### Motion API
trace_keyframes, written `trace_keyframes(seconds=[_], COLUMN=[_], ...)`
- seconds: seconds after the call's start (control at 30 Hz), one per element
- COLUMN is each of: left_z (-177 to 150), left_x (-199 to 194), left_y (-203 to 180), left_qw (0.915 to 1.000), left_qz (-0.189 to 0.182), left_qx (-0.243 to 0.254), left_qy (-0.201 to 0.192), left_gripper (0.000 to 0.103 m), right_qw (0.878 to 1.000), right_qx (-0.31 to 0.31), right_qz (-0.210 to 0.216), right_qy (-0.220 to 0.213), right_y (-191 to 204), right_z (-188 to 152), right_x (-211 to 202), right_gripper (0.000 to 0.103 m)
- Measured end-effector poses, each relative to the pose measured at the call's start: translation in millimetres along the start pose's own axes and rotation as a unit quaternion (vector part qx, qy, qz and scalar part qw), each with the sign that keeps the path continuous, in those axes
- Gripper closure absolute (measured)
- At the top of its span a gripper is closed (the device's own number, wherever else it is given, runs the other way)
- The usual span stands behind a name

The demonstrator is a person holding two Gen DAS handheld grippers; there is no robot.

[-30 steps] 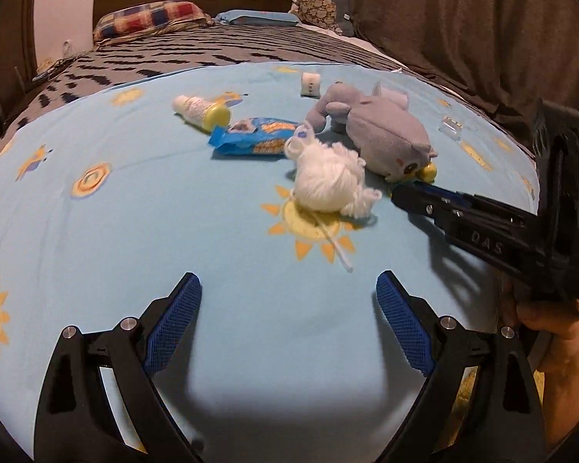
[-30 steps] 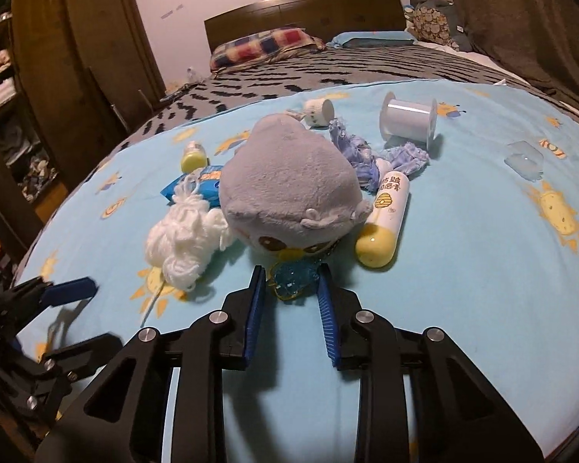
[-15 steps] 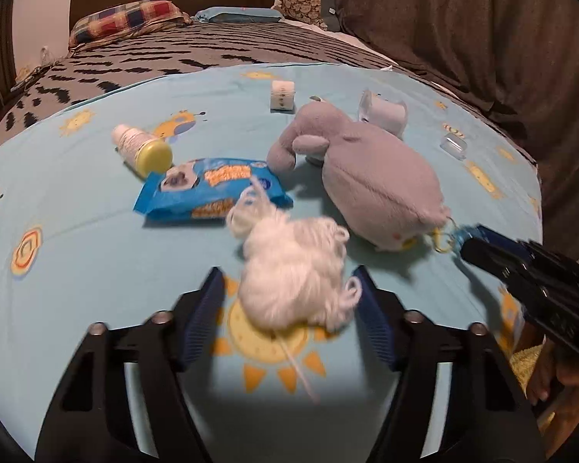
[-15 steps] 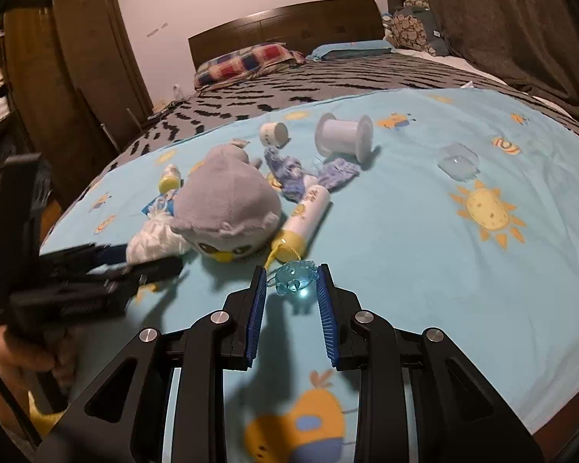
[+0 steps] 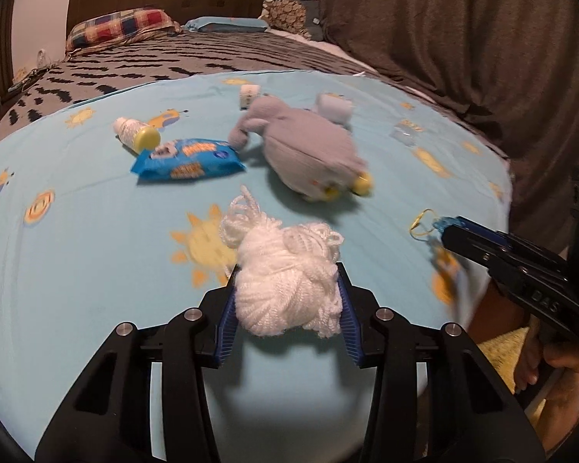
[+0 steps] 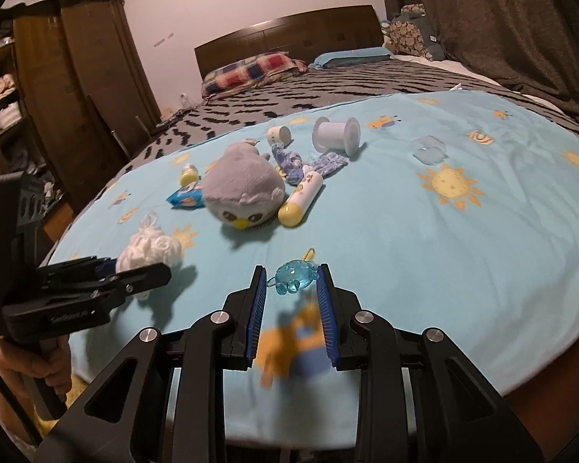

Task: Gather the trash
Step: 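Grasp the blue keychain with the right tool while the left tool grasps the white yarn ball, then lower both held items into the floor bin and open both tools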

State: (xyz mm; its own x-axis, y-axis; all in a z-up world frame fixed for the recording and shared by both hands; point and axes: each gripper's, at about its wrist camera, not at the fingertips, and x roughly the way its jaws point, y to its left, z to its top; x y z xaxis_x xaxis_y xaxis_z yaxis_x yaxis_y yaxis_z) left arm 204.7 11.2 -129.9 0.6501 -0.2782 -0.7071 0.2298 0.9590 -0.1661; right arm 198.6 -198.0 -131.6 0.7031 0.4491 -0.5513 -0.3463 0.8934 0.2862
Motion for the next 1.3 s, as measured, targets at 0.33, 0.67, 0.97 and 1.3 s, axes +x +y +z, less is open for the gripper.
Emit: trace_keyframes(seconds=[0.33, 0.67, 0.97, 1.3], left_z=[-67, -141, -193, -221], left_x=[-40, -27, 15, 60], left_y=[-55, -80, -78, -80], left_qw=[0.9997, 0.9983, 0.9938, 0.9831], left_qz=[-0.019, -0.03, -0.02, -0.03], left_qx=[0.015, 0.019, -0.003, -0.012], left_qy=[0.0, 0.047, 0.109, 0.18], left_gripper=[0.06, 0.06, 0.06, 0.06], right_qw=[1.0, 0.996, 0.988, 0.979], right_qx=[0.006, 0.008, 0.02, 0.039], right_qz=[-0.009, -0.032, -0.046, -0.039], right_qy=[0.023, 0.08, 0.143, 0.195], right_y=[0, -1, -7, -14], right_z=[-52, -111, -157, -185], right_x=[-46, -48, -17, 16], right_gripper=[0.075, 0.075, 0.075, 0.074])
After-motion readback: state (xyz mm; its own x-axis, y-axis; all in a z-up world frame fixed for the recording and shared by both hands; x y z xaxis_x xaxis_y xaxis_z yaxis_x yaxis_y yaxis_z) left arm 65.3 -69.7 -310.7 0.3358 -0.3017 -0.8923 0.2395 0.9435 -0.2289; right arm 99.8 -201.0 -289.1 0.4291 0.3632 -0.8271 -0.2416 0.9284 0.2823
